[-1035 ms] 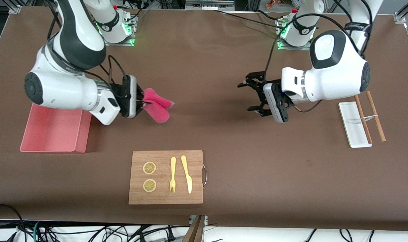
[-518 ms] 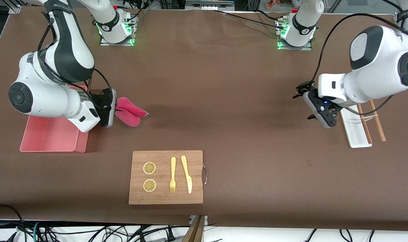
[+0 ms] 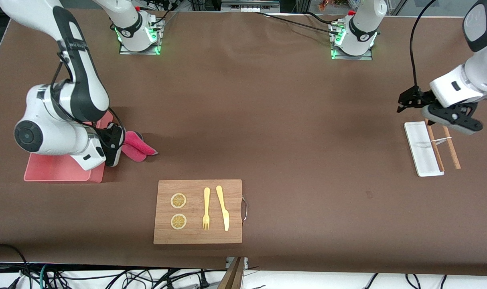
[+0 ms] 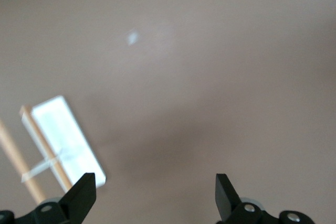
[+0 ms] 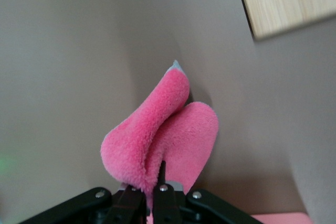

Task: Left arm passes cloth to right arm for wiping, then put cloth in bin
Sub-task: 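Lower the cloth with the right gripper while the left gripper withdraws, then wipe the cloth across the table with the right gripper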

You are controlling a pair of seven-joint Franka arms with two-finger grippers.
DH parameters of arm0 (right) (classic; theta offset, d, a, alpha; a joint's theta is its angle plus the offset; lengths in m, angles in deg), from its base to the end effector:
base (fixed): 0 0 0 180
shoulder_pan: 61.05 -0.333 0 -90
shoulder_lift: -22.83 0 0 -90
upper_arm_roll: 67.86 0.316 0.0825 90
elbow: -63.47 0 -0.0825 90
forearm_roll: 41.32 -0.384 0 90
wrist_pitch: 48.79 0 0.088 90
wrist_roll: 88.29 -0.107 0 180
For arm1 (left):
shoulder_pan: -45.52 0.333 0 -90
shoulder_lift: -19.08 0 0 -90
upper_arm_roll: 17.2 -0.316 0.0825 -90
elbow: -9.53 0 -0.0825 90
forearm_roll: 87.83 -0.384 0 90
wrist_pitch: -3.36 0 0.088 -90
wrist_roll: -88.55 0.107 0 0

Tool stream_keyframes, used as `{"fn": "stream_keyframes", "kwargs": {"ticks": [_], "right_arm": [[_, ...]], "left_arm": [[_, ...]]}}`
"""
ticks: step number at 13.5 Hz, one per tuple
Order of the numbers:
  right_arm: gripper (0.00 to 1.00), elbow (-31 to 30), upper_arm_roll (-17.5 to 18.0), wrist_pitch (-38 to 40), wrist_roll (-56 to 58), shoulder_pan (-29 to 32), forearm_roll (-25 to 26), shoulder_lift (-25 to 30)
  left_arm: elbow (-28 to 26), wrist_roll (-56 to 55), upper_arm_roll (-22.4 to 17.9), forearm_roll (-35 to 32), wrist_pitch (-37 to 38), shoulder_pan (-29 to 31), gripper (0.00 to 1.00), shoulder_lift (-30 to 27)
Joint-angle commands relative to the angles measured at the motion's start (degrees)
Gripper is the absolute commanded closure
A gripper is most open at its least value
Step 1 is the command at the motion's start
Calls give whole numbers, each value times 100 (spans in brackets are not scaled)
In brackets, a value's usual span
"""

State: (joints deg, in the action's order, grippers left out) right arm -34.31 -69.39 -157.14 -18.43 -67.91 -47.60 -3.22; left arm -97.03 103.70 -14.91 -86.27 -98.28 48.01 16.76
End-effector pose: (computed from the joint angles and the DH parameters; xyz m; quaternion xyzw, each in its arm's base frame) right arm 0.6307 0.0684 0.3092 -0.7986 -0.5852 0.0905 0.1082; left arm 0.5452 -0.0008 0.5267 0.9916 -0.1270 -0.0208 0.0154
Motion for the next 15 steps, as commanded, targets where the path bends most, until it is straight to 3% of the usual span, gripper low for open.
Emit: {"fn": "stream_keyframes", "kwargs": {"ticks": [1,3,7,9,12,15], "right_arm": [[100,-66,39,-211,-560,-52,206,-180],[100,-57,30,-422,-1085,-402,154,-304],[100,-57,39,-870,-2238,-1088,66,-453],[100,-48,30,-889,-2668,-1465,-267,-453],[100,39,21,-915,-3879,-2168,-584,-497],[100,277,21,-933,-4953,-2749,-593,-585]], "left_arm": [[-226,-1457,-466,-200,117,-337,0,-235],[-8,-2330,-545,-339,502,-337,0,-200],[661,-2341,-327,-481,1093,-337,0,29],[1099,-2315,-291,-446,1443,-328,0,282],[1295,-1543,-221,-498,1401,-240,0,354],[1269,-1498,-221,-481,1060,-214,0,354]]}}
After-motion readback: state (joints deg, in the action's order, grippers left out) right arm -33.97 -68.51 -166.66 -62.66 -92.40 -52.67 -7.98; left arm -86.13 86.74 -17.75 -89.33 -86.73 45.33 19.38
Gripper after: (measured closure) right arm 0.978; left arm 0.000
